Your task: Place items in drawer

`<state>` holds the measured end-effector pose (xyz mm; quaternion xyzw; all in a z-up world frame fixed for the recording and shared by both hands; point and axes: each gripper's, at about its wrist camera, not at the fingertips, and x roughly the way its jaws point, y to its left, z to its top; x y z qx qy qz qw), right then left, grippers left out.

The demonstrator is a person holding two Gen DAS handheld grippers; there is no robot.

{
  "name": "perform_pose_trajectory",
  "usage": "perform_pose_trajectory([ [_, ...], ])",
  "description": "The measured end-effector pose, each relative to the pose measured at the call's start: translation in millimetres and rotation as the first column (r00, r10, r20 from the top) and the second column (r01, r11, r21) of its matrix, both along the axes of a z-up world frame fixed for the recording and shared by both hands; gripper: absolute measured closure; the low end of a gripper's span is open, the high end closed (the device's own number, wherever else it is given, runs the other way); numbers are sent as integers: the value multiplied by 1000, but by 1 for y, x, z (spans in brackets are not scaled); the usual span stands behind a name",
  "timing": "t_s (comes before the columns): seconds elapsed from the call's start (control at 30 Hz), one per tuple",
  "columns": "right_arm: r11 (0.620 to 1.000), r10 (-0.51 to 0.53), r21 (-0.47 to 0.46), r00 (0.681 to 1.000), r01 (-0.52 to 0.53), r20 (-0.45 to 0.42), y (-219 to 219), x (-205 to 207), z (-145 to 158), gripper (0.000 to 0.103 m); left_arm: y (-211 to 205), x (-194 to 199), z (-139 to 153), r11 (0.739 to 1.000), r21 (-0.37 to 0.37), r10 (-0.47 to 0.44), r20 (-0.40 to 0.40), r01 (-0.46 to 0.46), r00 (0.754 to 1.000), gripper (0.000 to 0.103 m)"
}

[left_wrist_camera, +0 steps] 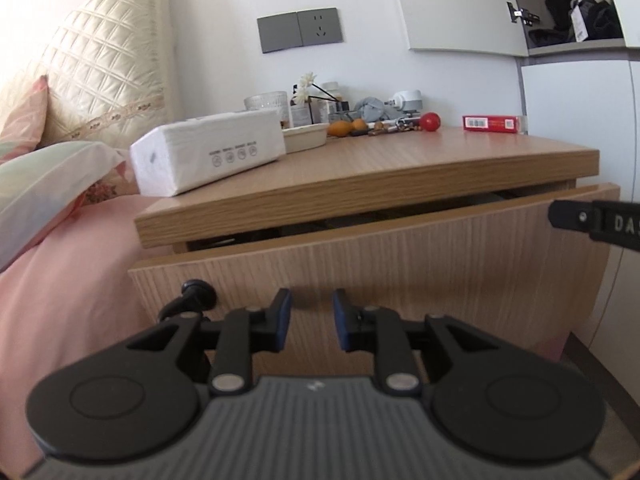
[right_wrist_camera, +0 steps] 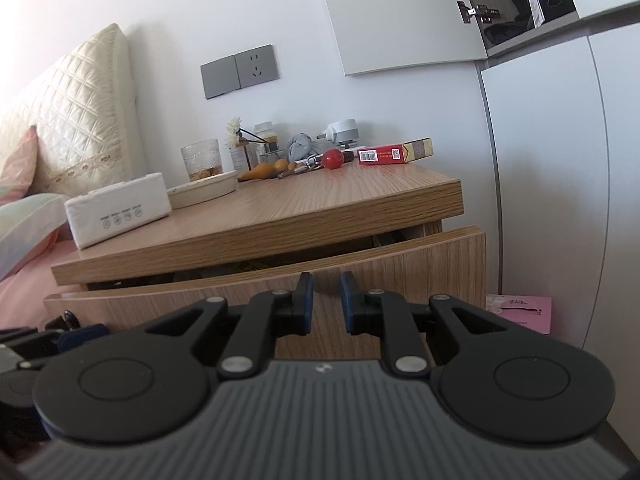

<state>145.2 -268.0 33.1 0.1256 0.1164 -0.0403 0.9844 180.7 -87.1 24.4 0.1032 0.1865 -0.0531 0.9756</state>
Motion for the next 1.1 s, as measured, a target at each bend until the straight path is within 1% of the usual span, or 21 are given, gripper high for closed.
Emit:
perform_pose_trajectory([
  [0.07, 1000, -1, -5, 1000, 1, 2, -2, 5, -2, 85, 1, 5, -2, 1000, -21, -1, 6, 1, 1000, 79],
  [0.27, 1000, -4, -22, 1000, 4, 5, -11, 19, -9, 85, 5, 20, -4, 999, -49, -10, 17, 10, 1000, 79],
  [0.43, 1000, -21, -1, 999, 21, -24, -20, 31, -19, 85, 13, 32, -4, 994, -104, -36, 12, 37, 999, 78],
  [0.53, 1000, -21, -20, 1000, 21, -20, -18, 34, -23, 85, 12, 34, -6, 995, -84, -47, 24, 48, 999, 77],
  [0.6, 999, -20, -39, 1000, 19, -16, -14, 34, -24, 84, 10, 32, -8, 996, -72, -49, 32, 52, 998, 72],
  [0.87, 998, -19, -58, 1000, 18, -11, -11, 34, -25, 84, 11, 32, -7, 995, -76, -63, 29, 65, 998, 72],
  [0.97, 998, -11, -54, 1000, 10, -14, -12, 34, -24, 84, 12, 30, -7, 995, -73, -61, 37, 64, 997, 71],
  [1.03, 1000, -1, -24, 1000, 1, -10, -17, 34, -22, 84, 14, 28, -6, 995, -76, -60, 37, 63, 998, 70],
  [1.1, 1000, -5, -16, 1000, 5, -4, -20, 33, -19, 84, 15, 27, -5, 995, -79, -59, 36, 62, 998, 70],
])
